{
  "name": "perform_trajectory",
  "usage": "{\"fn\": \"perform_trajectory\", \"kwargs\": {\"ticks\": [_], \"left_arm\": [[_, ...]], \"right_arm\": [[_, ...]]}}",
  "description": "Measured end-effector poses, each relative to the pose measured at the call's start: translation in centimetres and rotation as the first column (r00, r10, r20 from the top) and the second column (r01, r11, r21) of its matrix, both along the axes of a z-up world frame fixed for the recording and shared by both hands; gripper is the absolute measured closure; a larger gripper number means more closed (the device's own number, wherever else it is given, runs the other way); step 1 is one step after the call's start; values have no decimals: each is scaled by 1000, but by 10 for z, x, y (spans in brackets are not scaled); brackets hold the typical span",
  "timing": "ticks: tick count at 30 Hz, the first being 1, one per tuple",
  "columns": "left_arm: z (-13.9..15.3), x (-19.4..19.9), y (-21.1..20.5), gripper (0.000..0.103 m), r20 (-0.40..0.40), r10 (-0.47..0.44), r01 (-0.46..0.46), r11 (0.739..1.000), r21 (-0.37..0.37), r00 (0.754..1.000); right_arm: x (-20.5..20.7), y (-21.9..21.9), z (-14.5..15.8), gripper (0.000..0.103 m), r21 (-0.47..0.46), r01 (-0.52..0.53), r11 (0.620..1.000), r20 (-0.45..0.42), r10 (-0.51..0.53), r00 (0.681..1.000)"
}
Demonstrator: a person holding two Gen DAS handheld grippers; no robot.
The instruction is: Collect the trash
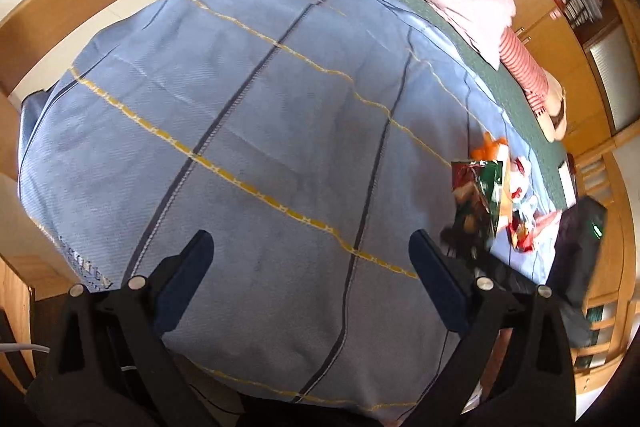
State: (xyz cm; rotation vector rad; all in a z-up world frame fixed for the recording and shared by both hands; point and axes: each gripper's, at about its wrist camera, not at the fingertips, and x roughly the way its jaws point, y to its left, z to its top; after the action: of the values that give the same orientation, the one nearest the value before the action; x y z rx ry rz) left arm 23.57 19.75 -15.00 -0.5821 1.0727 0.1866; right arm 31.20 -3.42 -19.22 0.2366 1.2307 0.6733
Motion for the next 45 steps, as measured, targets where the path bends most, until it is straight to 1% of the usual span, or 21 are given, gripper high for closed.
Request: {"fn": "perform_trajectory", "kwargs": {"ticks": [1,2,5,10,14,16,17,18,21,23,24,25,27,29,31,33,34,38,40,42,45], "left_arm": [[-1,0,1,6,-5,6,-6,1000,-2,1000],[-2,0,2,6,-10,9,-9,1000,-4,1000],[-3,-2,4,6,-16,14,-14,1000,-10,1000],[-2,-2,4,6,-13,8,-8,1000,-8,1000],[-3,-2,4,6,-15,12,-12,1000,-11,1000],[-3,-3,4,6,-16,17,-18,1000,-11,1000],[-3,-3,4,6,-15,20,-21,1000,-11,1000],[-3,-3,4,6,-15,22,-22,1000,-11,1000],[-4,-2,4,6,-17,23,-23,1000,-11,1000],[-6,-1,5,6,-21,25,-25,1000,-16,999],[-6,-1,6,6,-23,27,-28,999,-21,999],[-6,-1,6,6,-24,29,-29,999,-24,999],[-6,-1,7,6,-23,31,-31,999,-27,999],[-6,0,7,6,-21,28,-29,999,-22,999],[-7,2,6,6,-24,20,-20,1000,-24,1000],[-9,3,3,6,-29,6,-7,1000,-30,1000],[-9,3,2,6,-30,-2,1,999,-32,1000],[-8,5,-2,6,-28,-12,11,1000,-26,1000],[-9,6,-2,6,-31,-11,10,999,-32,999],[-10,6,-5,6,-35,-19,18,999,-27,999],[-12,7,-8,6,-42,-26,26,999,-19,999]], "right_arm": [[-4,2,3,68,60,-27,998,-17,28,999],[-6,1,6,68,72,-23,997,-18,24,1000],[0,-11,7,67,-1,32,1000,16,-32,999],[13,-51,-7,59,-25,193,981,-27,-194,981],[14,-59,-13,59,-59,231,971,-37,-233,972],[12,-53,-20,63,-89,215,973,-50,-219,974],[7,-51,-20,75,-72,197,978,-65,-201,977],[4,-44,-24,82,-25,170,985,-99,-172,980],[-4,-22,-34,82,62,113,992,-180,-100,979],[-6,-7,-36,80,74,41,996,-187,-27,982],[-3,-4,-32,72,33,21,999,-150,-16,988],[0,-5,-22,65,-30,38,999,-69,-40,997],[3,-18,1,37,-91,119,989,85,-111,990],[13,-33,25,27,-136,233,963,242,-196,950],[37,-45,37,21,-269,372,888,413,-242,878],[63,-52,29,20,-377,429,821,473,-227,851],[73,-55,21,20,-425,435,794,476,-212,853],[97,-55,-18,20,-568,351,744,410,-114,905],[98,-45,-35,21,-634,321,703,415,-41,909],[92,-55,-33,39,-611,316,726,436,-26,900],[98,-65,-24,57,-574,318,755,419,-63,906]]}}
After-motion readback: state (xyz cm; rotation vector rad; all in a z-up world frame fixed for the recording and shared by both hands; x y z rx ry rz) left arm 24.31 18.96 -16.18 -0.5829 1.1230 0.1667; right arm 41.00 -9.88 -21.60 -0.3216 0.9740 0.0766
